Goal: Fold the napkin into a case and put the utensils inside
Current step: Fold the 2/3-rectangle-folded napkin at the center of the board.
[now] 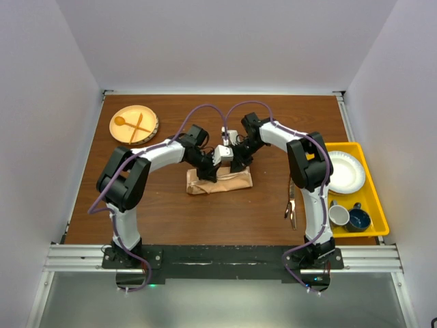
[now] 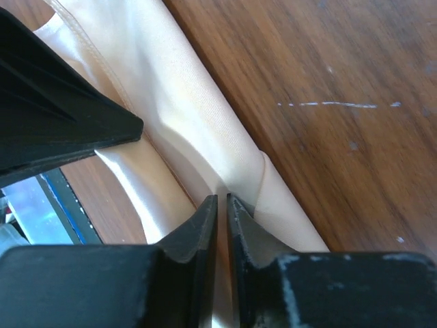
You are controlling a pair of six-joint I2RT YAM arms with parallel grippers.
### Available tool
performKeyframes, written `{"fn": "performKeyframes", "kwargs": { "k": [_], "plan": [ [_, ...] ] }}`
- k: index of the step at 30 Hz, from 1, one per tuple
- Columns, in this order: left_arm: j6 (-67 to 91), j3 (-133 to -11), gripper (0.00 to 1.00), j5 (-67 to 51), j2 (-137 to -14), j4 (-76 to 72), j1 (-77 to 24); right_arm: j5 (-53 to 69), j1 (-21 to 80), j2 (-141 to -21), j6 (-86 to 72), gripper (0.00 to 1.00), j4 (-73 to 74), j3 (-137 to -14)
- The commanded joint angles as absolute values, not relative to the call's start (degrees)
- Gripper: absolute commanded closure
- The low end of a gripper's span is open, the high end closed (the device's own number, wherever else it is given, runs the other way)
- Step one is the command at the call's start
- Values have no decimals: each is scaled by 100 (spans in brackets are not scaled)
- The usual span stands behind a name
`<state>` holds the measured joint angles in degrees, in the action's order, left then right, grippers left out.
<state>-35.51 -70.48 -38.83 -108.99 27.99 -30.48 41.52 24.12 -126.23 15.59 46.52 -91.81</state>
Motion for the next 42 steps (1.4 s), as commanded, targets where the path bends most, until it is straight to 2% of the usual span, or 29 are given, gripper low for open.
{"fn": "performKeyframes", "kwargs": {
  "k": [1,7,10,11,14,15,18,20,28,34,38,39,42],
  "plan": [
    [-3551,-6821,100,-4192,-10978,2681,-2909,3928,2382,-12525,1626,80,4877,-9553],
    [-3446,-6864,100,-4464,-11188,2663,-2804,4262,2215,-12252,1345,72,5062,-9887],
    [-3419,-6996,99,-4684,-11259,2795,-2707,4315,2136,-12226,1581,64,5334,-10081],
    [-3419,-7013,98,-4711,-11250,2847,-2698,4315,2110,-12234,1643,58,5387,-10107],
    [-3428,-7058,97,-4790,-11215,2953,-2689,4525,2022,-12278,1819,50,5668,-10169],
    [-3402,-7040,96,-4799,-11206,2944,-2689,4613,1978,-12278,1915,38,5756,-10195],
    [-3366,-6961,93,-4764,-11171,2866,-2689,4957,1925,-12252,2222,20,6055,-10178],
    [-3349,-6900,90,-4729,-11110,2726,-2689,4992,1925,-12182,2503,17,6205,-10038],
    [-3401,-6504,90,-4746,-10670,2154,-2716,4720,1925,-12015,2997,20,5924,-9326],
    [-3656,-6346,92,-4685,-10503,2092,-2795,4597,1925,-11997,3234,22,5784,-9263],
    [-3744,-6179,92,-4597,-10328,1969,-2900,4675,1934,-12059,3313,32,5809,-9369],
    [-3735,-6161,92,-4571,-10310,1943,-2909,4693,1934,-12067,3348,38,5844,-9387],
    [-3648,-6135,93,-4535,-10292,1863,-2935,4816,1934,-12059,3489,46,6002,-9457]
  ]
}}
